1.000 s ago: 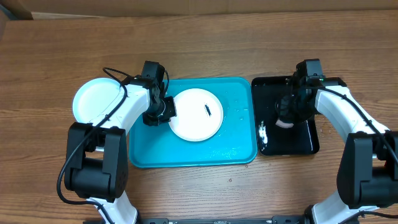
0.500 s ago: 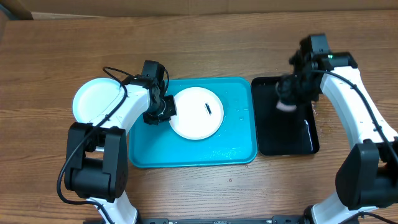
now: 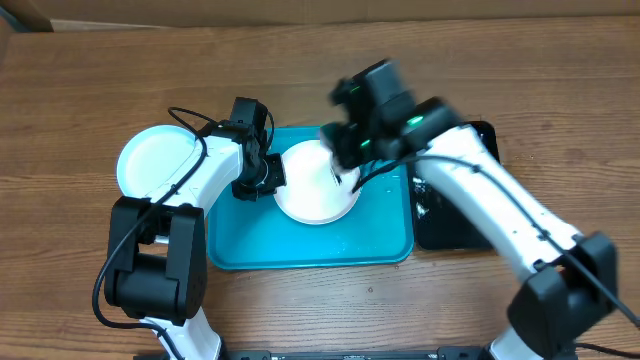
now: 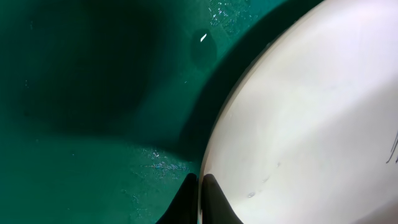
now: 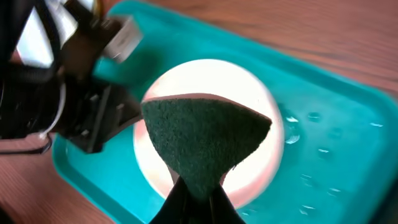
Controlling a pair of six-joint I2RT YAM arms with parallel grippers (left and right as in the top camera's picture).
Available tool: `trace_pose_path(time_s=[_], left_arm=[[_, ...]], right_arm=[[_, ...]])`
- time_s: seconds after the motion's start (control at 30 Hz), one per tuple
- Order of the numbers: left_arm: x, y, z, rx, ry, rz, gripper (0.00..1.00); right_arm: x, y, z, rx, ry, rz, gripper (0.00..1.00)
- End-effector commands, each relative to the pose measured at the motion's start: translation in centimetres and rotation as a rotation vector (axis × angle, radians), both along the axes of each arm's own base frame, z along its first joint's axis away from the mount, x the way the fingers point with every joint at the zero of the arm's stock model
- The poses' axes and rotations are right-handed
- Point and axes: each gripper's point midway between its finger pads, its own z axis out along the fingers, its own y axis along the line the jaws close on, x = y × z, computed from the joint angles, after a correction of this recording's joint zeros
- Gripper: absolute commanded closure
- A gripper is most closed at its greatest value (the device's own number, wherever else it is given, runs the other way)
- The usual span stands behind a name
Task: Clean dirty plates on tray and stack at the side
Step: 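Move the sponge with the right gripper onto the marked white plate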
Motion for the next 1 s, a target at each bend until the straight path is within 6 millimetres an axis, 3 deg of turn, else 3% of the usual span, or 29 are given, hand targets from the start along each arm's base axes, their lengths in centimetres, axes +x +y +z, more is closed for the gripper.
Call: trace_pose_path(time_s=[0.0,0.2,0.5,0.77,0.97], left_arm=[[-0.5,-0.2,-0.5,-0.001,0.02,-0.002,0.96],[-0.5,-0.2,-0.5,-0.001,0.021,-0.002,0.96],[-0.5,-0.2,-0.5,-0.001,0.021,-0.002,0.96],[-0.6,-0.2,-0.6,0.0,0.026,-0.002,0.96],[-0.6,-0.2,-0.6,0.001,0.028,-0.002,0.96]], right_arm=[[1.2,-0.2,-2.7,-0.174,-0.072,-0.067,0.96],[1.0,1.6,-7.4,-0.252,-0.05,-0.059,0.96],[1.9,0.5,-11.9,-0.36,-0.026,-0.108,0.96],[2.5,0.0,-12.5,-0.375,-0.043,-0.175,0.96],[2.6,0.0,-12.5,-0.372,-0.046,-0.176,0.86]])
